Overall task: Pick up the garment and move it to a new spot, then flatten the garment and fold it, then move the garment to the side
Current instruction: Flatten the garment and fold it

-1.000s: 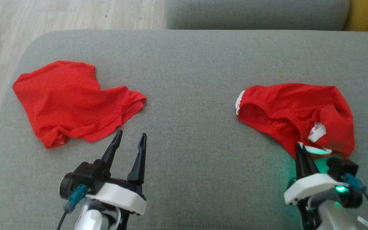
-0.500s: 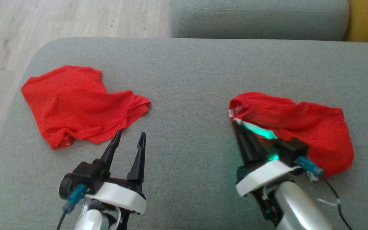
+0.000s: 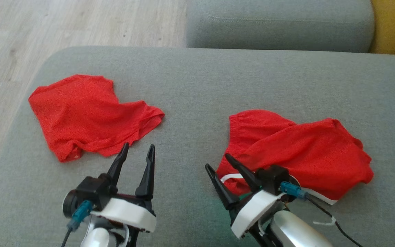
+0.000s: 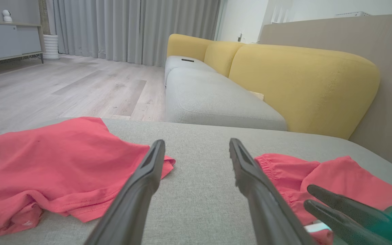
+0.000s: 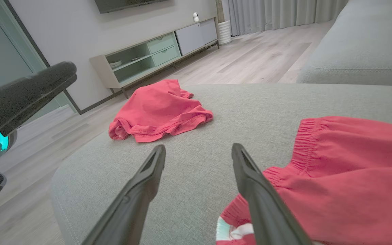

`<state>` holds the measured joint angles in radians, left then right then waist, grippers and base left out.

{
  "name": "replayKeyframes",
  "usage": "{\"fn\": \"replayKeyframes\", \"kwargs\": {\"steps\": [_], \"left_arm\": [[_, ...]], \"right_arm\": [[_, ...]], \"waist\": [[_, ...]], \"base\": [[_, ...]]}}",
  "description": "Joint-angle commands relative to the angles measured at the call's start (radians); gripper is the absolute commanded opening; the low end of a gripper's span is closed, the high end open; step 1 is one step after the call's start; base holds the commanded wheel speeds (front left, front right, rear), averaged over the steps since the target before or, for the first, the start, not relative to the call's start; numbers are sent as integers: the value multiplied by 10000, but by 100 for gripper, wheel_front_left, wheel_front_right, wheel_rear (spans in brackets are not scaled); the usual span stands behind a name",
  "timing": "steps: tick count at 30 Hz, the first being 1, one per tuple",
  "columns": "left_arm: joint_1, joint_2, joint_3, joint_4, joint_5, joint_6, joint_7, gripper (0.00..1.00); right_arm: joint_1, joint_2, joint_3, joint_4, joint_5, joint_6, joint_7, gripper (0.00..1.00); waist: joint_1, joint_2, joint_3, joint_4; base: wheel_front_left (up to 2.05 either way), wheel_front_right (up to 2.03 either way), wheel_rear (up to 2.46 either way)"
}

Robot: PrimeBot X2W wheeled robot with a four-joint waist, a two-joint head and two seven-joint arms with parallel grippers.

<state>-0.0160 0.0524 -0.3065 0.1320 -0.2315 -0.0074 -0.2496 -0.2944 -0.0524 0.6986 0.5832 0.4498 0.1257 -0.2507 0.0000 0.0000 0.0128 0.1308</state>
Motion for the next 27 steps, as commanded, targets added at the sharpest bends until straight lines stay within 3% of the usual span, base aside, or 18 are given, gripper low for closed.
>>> {"fn": "replayKeyframes", "kwargs": {"steps": [1,7,13,19,22,27], "left_arm": [[-172,-22,354,-301,-66,52,-122,100],[-161,-22,365,-416,-137,117,-122,100],[-221,-22,424,-606,-158,151,-122,100],[-201,-22,453,-794,-277,181,-122,100],[-150,-22,402,-830,-336,183,-122,100],[-91,-22,311,-816,-364,210,-122,100]], "right_arm": [[-155,22,28,-246,-69,50,-111,100],[576,22,-1176,-692,-737,50,-111,100],[1740,22,-3739,-2048,-1740,50,-111,100],[2876,22,-6079,-3379,-2008,50,-111,100],[3330,22,-6693,-3552,-1926,50,-111,100],[3560,22,-6887,-3406,-1820,50,-111,100]], "waist": [[0,0,-86,-107],[0,0,-206,-517],[0,0,-237,-946],[0,0,-231,-1353],[0,0,-224,-1517],[0,0,-194,-1655]], "base": [[0,0,0],[0,0,0],[0,0,0],[0,0,0],[0,0,0],[0,0,0]]}}
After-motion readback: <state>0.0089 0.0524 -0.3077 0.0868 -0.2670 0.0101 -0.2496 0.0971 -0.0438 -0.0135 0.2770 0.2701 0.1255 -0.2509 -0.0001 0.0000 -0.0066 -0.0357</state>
